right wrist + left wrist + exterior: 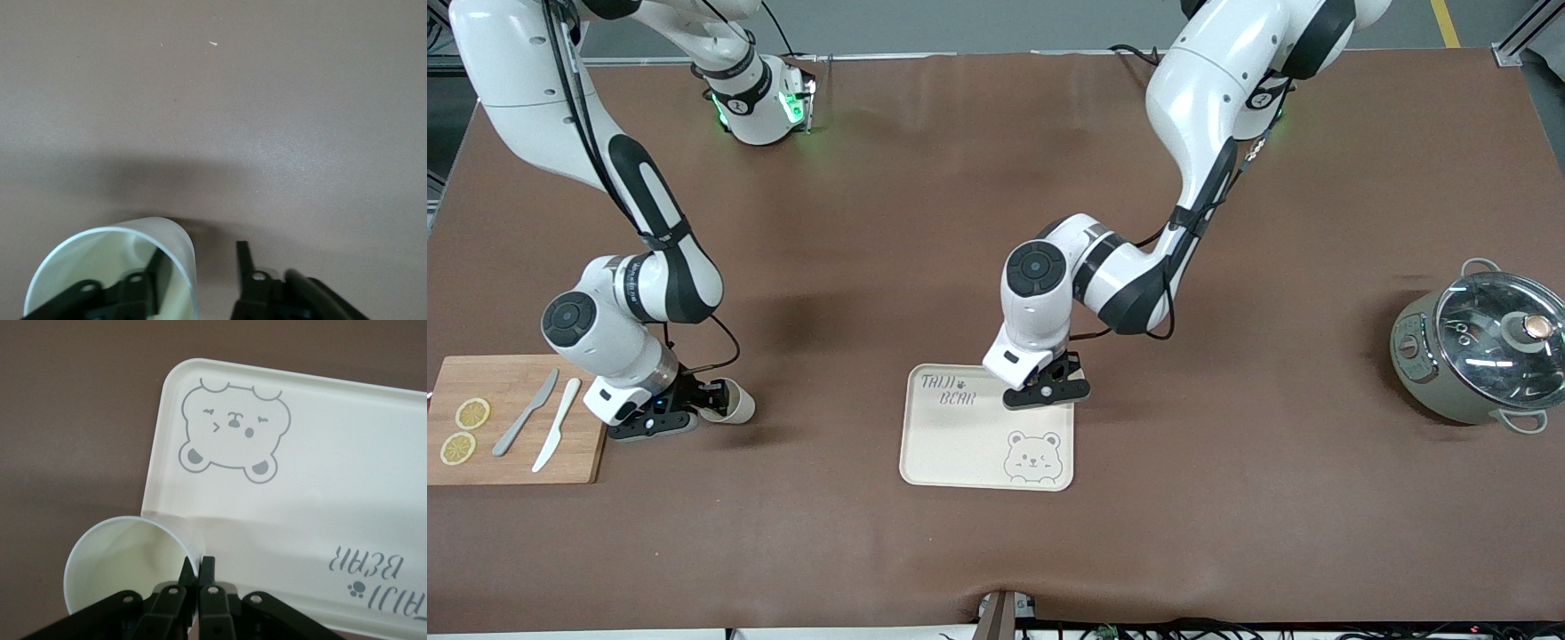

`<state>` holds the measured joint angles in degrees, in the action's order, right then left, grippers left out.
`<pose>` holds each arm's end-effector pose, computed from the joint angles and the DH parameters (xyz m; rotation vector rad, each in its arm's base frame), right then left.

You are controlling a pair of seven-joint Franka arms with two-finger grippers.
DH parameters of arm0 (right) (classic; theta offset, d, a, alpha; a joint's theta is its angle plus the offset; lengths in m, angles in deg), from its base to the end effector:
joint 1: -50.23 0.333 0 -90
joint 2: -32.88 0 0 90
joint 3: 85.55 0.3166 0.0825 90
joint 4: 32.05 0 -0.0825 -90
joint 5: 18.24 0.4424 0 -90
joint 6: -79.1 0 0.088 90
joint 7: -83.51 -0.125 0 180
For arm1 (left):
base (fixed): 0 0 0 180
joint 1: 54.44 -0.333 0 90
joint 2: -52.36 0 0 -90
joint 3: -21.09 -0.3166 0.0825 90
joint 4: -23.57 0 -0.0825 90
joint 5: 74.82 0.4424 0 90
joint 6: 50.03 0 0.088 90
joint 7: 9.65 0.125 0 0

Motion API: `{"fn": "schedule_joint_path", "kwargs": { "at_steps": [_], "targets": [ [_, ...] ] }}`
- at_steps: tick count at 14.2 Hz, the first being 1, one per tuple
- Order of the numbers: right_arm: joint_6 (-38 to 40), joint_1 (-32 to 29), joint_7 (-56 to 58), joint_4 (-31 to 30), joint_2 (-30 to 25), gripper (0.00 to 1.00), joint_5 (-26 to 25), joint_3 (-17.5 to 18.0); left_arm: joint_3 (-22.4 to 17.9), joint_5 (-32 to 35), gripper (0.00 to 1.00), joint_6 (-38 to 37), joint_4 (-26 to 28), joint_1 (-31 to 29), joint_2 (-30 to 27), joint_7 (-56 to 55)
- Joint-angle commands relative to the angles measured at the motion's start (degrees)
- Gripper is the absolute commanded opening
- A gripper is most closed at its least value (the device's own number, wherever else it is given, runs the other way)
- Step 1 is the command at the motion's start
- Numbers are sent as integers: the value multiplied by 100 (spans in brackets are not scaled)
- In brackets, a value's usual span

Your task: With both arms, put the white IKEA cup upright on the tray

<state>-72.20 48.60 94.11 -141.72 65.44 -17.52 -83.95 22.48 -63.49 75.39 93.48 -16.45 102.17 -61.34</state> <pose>0.6827 -0.0008 0.1468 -3.1138 -0.2627 -0.2501 0.6437 -0.5092 0.2118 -3.0913 -0.1820 -0.2729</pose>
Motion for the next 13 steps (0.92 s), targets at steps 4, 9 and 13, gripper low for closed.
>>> {"fn": "schedule_joint_path", "kwargs": {
  "at_steps": [4,9,13],
  "targets": [
    [-5,-4,109,-124,-136,0,68,15,-218,80,0,255,-268,244,257,-219],
    [-5,-4,91,-89,-127,0,68,15,-235,89,0,281,-268,253,293,-315],
    [39,-13,56,-71,-154,0,77,111,-235,89,1,413,-250,244,319,-333]
  ]
}}
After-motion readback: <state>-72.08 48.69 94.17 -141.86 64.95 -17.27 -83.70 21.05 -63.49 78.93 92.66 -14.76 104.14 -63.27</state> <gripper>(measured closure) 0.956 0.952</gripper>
